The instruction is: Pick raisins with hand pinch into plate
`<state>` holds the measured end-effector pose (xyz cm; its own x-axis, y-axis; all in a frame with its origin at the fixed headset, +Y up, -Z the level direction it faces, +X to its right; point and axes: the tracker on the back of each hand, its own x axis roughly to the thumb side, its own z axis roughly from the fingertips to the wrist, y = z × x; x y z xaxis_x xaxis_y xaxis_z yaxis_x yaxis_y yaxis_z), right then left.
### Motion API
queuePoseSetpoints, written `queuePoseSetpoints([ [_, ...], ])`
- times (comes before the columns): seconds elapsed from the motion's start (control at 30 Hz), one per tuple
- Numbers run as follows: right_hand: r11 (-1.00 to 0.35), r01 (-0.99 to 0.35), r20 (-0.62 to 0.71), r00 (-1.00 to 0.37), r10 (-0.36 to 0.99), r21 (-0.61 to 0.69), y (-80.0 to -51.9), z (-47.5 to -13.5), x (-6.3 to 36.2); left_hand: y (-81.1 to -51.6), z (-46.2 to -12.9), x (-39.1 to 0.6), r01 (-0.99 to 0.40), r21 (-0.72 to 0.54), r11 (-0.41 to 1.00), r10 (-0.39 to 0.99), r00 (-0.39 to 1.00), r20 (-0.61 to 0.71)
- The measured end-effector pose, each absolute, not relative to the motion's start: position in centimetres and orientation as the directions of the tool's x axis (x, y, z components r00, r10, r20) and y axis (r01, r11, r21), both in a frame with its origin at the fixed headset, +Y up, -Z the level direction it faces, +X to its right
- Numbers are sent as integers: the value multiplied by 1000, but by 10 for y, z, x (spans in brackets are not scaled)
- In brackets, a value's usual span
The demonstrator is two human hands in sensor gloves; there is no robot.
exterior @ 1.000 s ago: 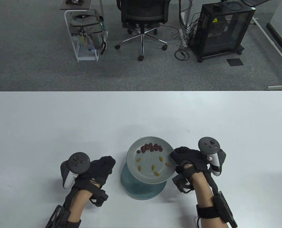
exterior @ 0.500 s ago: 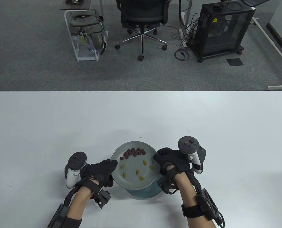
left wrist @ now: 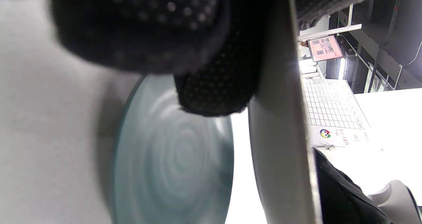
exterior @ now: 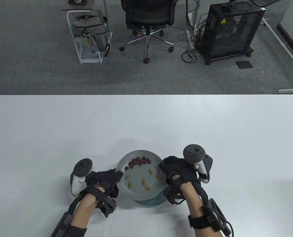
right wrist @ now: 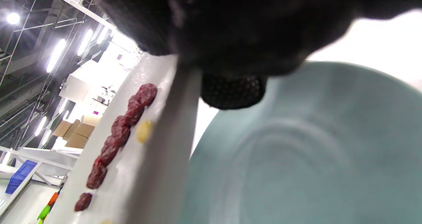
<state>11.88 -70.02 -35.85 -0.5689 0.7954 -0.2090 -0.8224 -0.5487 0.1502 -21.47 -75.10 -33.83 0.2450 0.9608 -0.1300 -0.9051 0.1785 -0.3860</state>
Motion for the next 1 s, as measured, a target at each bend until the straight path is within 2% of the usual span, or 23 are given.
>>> queuePoseSetpoints([
  [0.23, -570, -815, -195, -578, 792, 104, -695, -354, 124, -751, -338, -220, -915, -359, 182, 957, 248, -147],
  [0.37, -638, -769, -165, -635, 755, 41, -687, -350, 125, -753, -339, -224, -921, -345, 180, 955, 248, -162],
  [0.5, -719, -694, -77, -717, 692, -1, -670, -342, 116, -753, -340, -225, -920, -331, 210, 949, 274, -159],
  [0.7, -876, -476, 63, -874, 481, 78, -656, -331, 78, -754, -339, -223, -916, -335, 221, 945, 286, -160],
  [0.87, -963, -264, 113, -957, 268, 50, -652, -329, 53, -754, -339, -222, -912, -342, 227, 943, 294, -158],
  [1.0, -979, -203, 126, -971, 205, 26, -657, -330, 43, -755, -339, -221, -910, -345, 229, 942, 297, -158],
])
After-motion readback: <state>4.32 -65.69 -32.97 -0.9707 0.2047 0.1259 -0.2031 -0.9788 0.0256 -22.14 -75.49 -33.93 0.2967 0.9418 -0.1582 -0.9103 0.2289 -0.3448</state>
